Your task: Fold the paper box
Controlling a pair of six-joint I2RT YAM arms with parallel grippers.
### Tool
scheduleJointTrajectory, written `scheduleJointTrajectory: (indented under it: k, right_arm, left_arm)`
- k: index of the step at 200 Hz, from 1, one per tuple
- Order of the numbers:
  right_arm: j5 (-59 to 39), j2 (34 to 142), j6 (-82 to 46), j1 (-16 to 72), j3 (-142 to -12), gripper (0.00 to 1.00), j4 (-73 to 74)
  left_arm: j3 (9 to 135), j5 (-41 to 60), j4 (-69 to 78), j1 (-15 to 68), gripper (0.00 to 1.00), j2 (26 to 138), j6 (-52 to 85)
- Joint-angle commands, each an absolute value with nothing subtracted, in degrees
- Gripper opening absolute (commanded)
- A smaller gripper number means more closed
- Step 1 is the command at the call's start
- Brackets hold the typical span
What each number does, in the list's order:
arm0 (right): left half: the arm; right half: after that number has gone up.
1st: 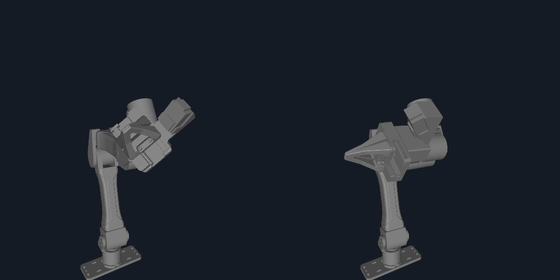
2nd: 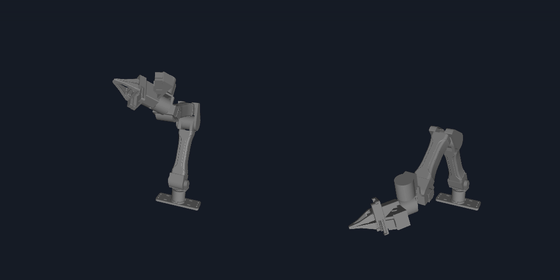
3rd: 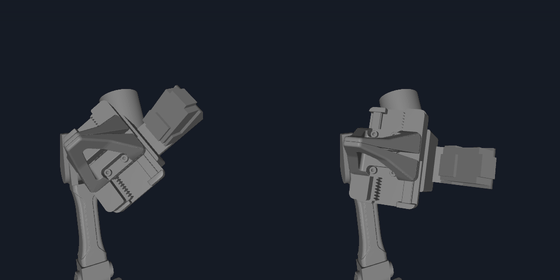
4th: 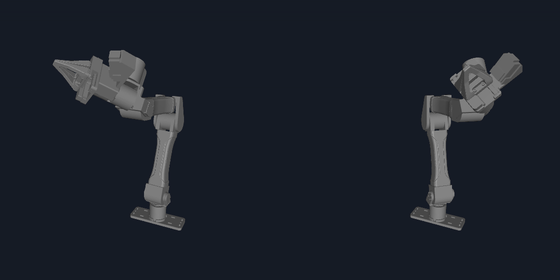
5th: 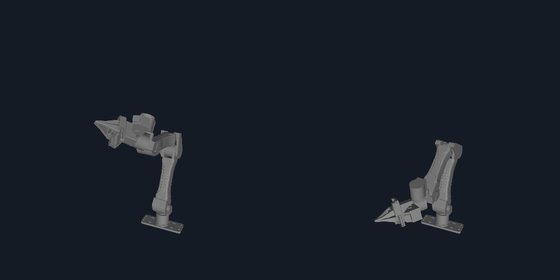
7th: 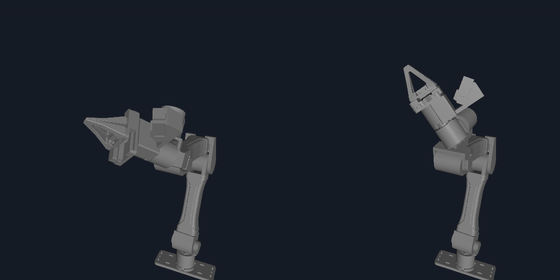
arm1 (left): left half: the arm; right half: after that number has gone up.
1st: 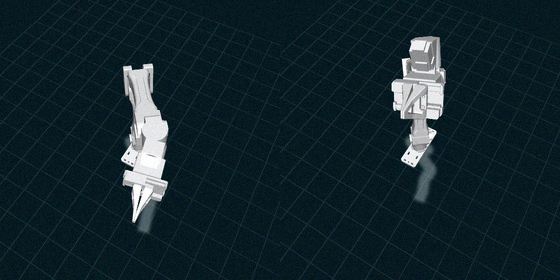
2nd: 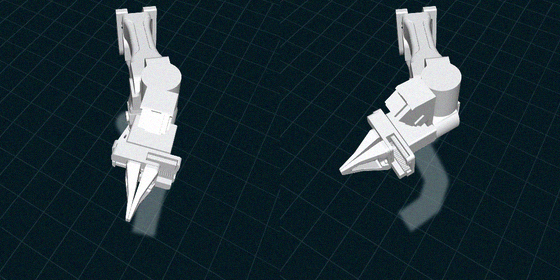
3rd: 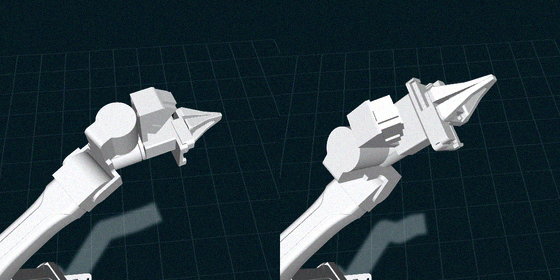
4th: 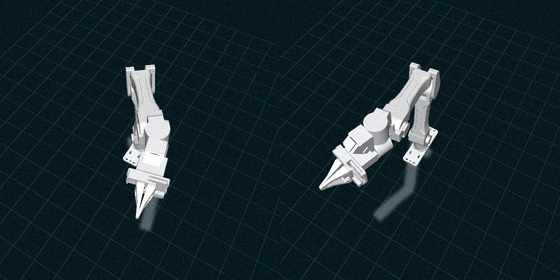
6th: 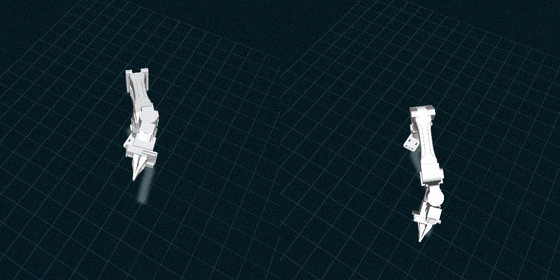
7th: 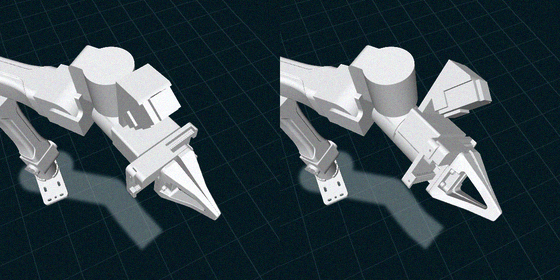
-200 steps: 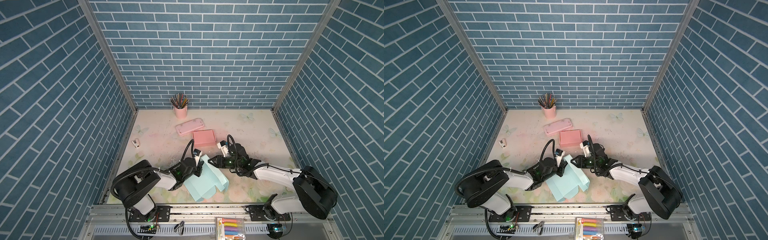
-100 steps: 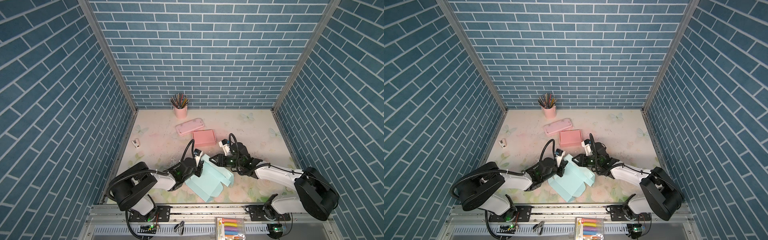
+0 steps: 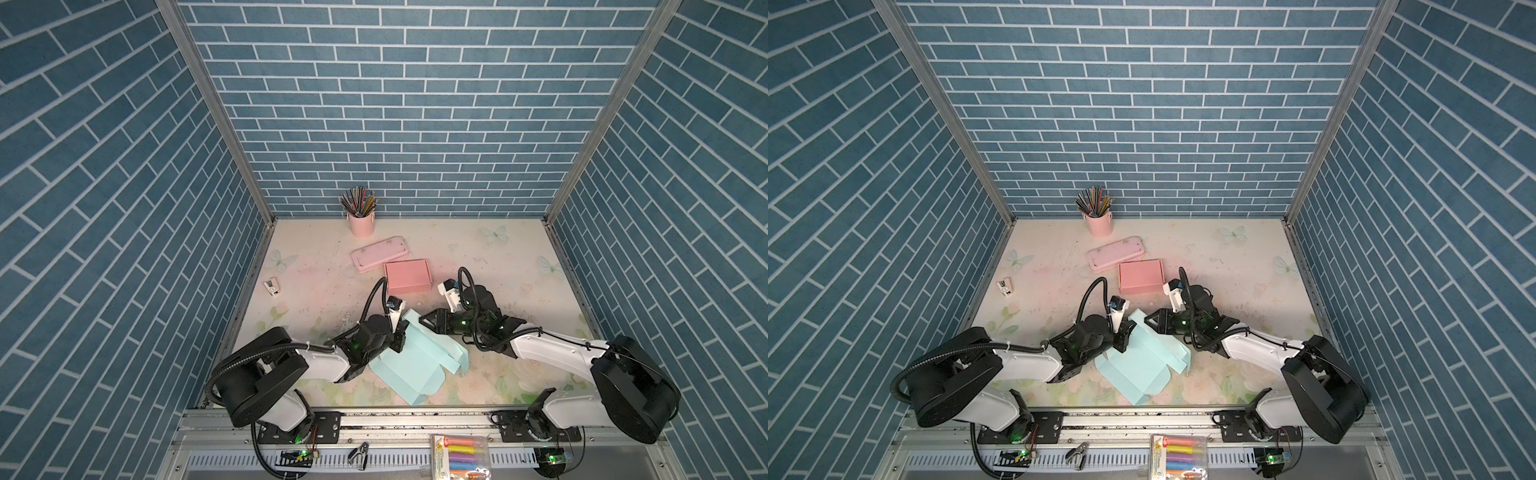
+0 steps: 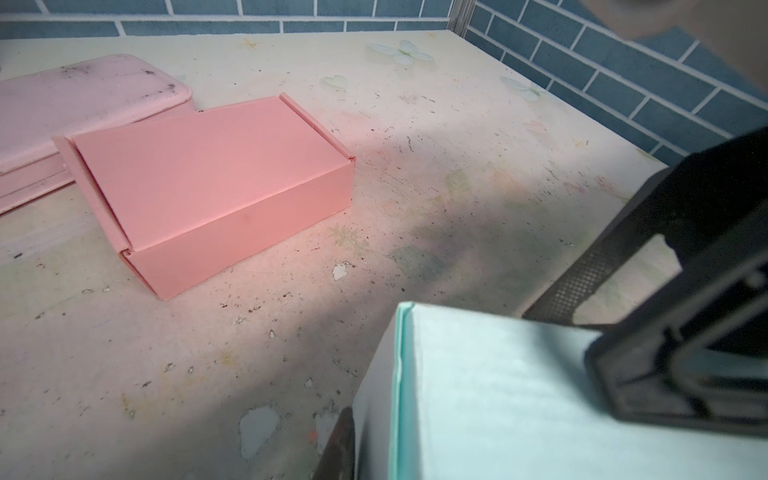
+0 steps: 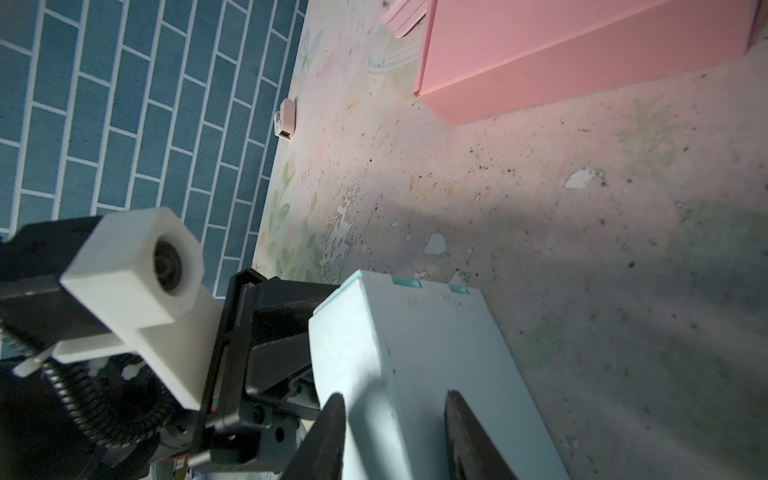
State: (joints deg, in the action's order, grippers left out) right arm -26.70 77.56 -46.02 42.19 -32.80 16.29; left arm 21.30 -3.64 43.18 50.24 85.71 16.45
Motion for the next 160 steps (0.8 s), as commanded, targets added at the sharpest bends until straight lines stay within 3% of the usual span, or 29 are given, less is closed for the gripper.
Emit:
scheduleJointTrajectory:
  k: [1, 52, 113, 160]
  right_arm:
    - [-26.0, 76.0, -44.2, 42.0, -33.1, 0.41, 15.4]
    - [-24.8, 74.7, -42.5, 42.0, -34.2, 0.4, 12.6]
    - [-2.9, 56.6, -27.1, 46.2, -44.3, 0.39, -9.2]
    - [5.8, 53.9, -21.5, 50.4, -48.5, 0.35, -17.5]
  left_arm:
    - [22.2, -4.4, 42.9, 50.5, 0.18, 84.7, 16.3]
    - [21.6, -4.7, 42.0, 50.8, 0.1, 83.4, 16.6]
    - [23.5, -7.6, 34.1, 50.6, 0.07, 81.6, 18.8]
    - [28.1, -10.0, 23.6, 49.1, 0.06, 81.5, 21.8]
